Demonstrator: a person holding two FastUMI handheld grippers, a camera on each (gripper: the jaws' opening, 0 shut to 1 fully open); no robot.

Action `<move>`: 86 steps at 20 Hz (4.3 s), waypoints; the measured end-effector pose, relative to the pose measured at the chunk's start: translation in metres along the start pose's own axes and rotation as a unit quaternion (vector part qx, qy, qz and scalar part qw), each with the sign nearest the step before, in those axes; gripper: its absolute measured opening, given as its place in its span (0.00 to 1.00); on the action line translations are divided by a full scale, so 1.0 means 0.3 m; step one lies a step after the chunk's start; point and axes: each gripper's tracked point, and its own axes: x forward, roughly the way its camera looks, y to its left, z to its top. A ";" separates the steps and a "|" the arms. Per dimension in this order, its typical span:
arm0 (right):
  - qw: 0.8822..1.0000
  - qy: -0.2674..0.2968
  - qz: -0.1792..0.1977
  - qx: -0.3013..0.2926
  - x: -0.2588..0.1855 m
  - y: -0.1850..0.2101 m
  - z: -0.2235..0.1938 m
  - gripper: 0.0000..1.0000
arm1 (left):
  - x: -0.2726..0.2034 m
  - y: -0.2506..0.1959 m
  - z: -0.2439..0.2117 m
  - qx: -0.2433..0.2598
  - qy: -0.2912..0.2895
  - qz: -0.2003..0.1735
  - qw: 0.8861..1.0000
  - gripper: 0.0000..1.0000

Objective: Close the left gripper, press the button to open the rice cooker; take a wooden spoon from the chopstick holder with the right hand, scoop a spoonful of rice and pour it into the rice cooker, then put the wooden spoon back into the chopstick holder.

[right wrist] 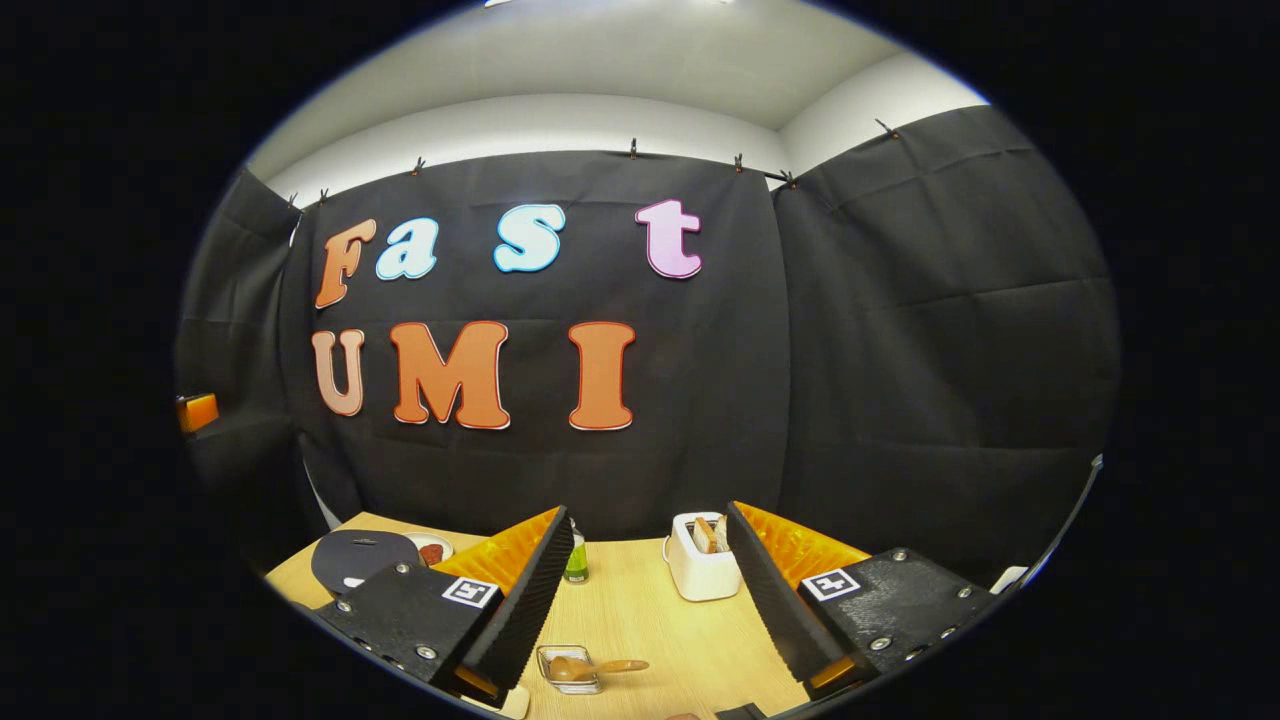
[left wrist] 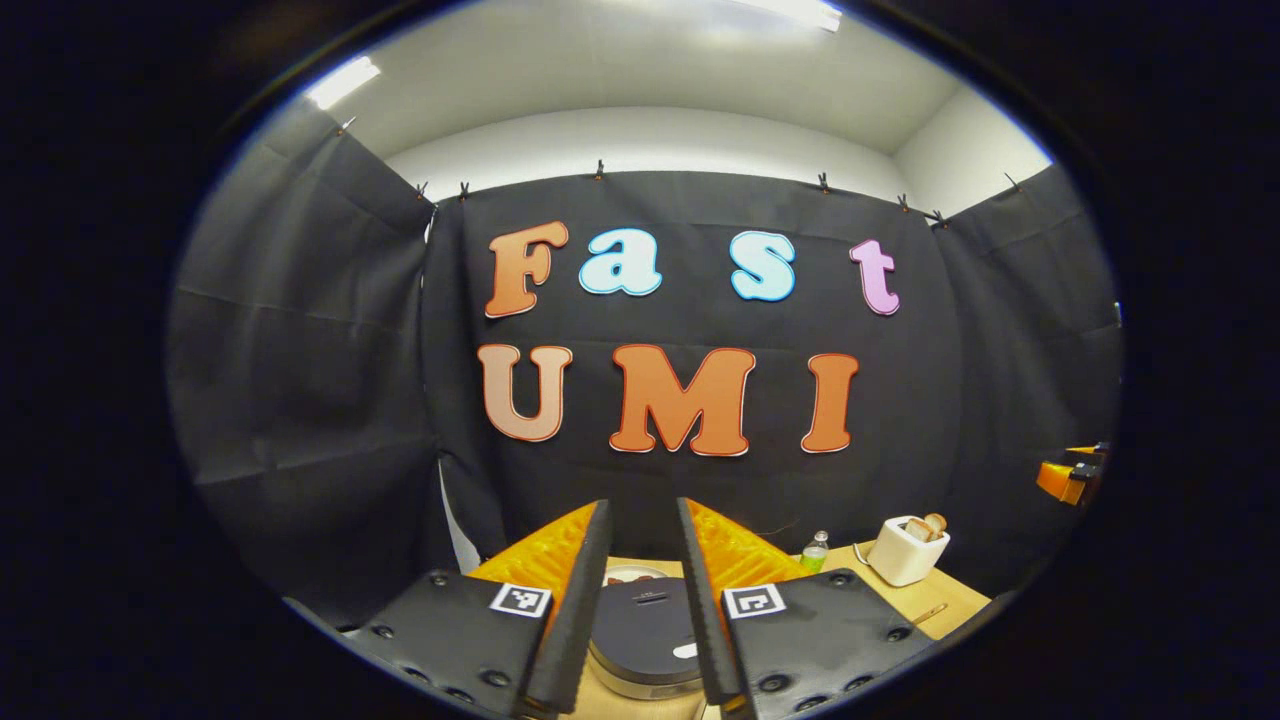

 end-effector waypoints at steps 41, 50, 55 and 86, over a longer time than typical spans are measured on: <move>0.993 0.098 -0.061 0.008 -0.073 -0.125 -0.250 0.95 | 0.251 -0.228 -1.095 -0.011 0.278 -0.092 0.956 0.05; 0.994 0.095 -0.040 0.035 -0.069 -0.079 -0.297 0.95 | 0.261 -0.190 -0.848 -0.041 0.222 -0.069 0.972 0.00; 0.993 0.093 -0.035 0.061 -0.064 -0.064 -0.325 0.95 | 0.240 -0.099 -0.514 -0.041 0.144 -0.057 0.987 0.04; 0.941 0.240 0.019 0.237 0.157 0.179 -1.086 0.82 | -0.105 0.393 -0.132 0.017 0.060 0.101 0.993 0.90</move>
